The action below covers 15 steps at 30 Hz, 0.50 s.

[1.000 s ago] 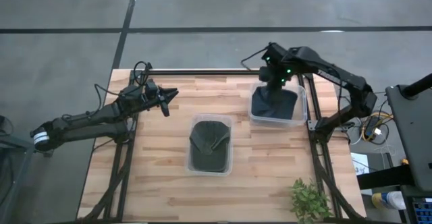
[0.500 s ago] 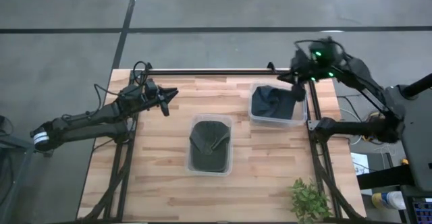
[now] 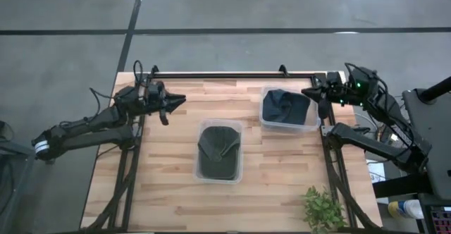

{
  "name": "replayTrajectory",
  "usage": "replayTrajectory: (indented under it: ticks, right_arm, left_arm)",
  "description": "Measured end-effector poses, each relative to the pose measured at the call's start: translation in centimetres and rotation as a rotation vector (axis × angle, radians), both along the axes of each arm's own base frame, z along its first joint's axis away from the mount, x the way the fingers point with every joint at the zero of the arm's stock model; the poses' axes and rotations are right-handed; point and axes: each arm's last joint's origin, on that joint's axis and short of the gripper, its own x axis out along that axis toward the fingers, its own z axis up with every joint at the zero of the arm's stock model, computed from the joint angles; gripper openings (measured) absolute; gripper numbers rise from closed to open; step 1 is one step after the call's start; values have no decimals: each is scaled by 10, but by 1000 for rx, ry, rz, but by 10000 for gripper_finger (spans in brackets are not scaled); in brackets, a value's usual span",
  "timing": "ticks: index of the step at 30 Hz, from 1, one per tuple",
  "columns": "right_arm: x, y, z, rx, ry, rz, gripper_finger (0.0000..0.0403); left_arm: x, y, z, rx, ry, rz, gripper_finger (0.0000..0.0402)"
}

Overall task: Pick & Place hat
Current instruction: Return to Home Position

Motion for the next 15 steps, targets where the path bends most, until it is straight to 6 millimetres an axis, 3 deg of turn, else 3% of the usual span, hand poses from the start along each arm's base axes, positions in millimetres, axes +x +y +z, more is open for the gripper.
replayTrajectory:
  ticks: [5, 12, 15]
  right_arm:
    - [-7, 7, -21, 138, -51, -45, 9]
    - [-5, 16, -37, 106, -257, 280, 9]
    - [-6, 18, -42, 72, -335, 327, 9]
  left_arm:
    - [-4, -6, 10, -26, -51, -111, 64]
    - [-7, -21, 18, -24, -93, -256, 64]
    - [-9, -29, 20, -5, -111, -313, 64]
